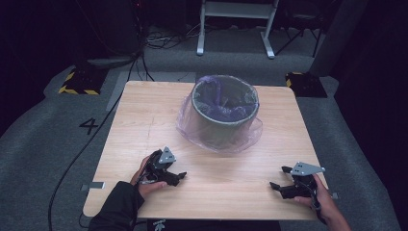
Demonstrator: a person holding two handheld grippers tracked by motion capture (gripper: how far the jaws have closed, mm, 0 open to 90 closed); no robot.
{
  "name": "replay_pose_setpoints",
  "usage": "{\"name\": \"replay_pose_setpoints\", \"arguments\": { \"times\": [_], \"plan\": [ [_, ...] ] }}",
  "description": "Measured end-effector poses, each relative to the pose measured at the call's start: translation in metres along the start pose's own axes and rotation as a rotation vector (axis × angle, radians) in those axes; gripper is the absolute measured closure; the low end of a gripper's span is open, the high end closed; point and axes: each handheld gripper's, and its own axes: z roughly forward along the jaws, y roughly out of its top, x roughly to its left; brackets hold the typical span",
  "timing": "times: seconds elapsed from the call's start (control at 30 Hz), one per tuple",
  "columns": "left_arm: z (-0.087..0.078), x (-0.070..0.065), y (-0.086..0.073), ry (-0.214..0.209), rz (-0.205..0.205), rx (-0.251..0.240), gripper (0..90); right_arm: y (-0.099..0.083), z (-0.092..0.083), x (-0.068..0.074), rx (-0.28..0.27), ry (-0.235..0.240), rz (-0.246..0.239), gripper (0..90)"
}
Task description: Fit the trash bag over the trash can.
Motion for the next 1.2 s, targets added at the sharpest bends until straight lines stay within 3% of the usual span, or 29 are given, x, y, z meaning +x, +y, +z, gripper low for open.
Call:
{"name": "replay_pose_setpoints", "arguments": {
  "times": [0.1,0.7,1.2],
  "plan": [
    [0.000,0.000,0.000,0.000,-0.001,-0.001,16.0,-0.003,-0.002,-0.003,0.006,0.005,0.030,15.7],
    [0.000,0.000,0.000,-0.003,0.003,0.000,15.8,-0.021,-0.022,-0.021,0.007,-0.030,0.058,15.4],
    [0.001,0.001,0.001,-0.005,0.005,0.001,15.7,-0.021,-0.022,-0.022,0.010,-0.040,0.063,13.9]
  ]
}}
